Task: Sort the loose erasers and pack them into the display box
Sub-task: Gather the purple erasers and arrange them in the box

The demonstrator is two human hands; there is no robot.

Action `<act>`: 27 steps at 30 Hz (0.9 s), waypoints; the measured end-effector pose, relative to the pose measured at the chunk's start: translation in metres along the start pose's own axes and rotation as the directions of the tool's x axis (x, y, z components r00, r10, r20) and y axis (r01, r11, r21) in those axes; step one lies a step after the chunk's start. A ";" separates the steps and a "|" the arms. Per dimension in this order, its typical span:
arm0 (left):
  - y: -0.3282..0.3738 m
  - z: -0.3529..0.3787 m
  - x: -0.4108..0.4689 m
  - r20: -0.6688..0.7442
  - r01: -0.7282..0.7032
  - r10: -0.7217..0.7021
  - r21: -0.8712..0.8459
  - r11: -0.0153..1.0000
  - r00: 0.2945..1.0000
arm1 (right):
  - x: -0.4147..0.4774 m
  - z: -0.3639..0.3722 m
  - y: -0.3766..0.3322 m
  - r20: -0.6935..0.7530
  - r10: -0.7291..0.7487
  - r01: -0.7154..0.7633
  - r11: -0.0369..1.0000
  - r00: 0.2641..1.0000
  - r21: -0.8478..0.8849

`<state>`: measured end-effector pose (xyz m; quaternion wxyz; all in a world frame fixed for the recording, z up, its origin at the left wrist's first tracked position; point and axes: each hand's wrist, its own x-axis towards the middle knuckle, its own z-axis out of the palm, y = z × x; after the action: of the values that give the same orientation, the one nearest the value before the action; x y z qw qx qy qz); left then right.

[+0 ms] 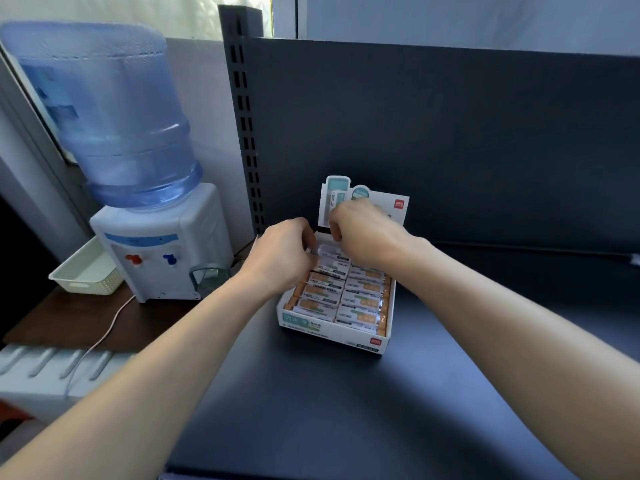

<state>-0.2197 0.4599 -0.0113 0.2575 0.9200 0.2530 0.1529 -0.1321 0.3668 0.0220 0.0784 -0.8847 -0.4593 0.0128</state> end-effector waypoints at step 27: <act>0.291 0.108 -0.026 0.279 -0.640 0.598 0.084 0.764 0.751 | -0.207 -0.109 0.259 -0.091 0.533 -0.525 0.764 0.841 -0.375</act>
<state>-0.0843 0.1881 0.0567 0.1386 0.9818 -0.0870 0.0966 -0.0311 0.0382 0.0804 -0.1088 -0.9755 -0.1856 -0.0467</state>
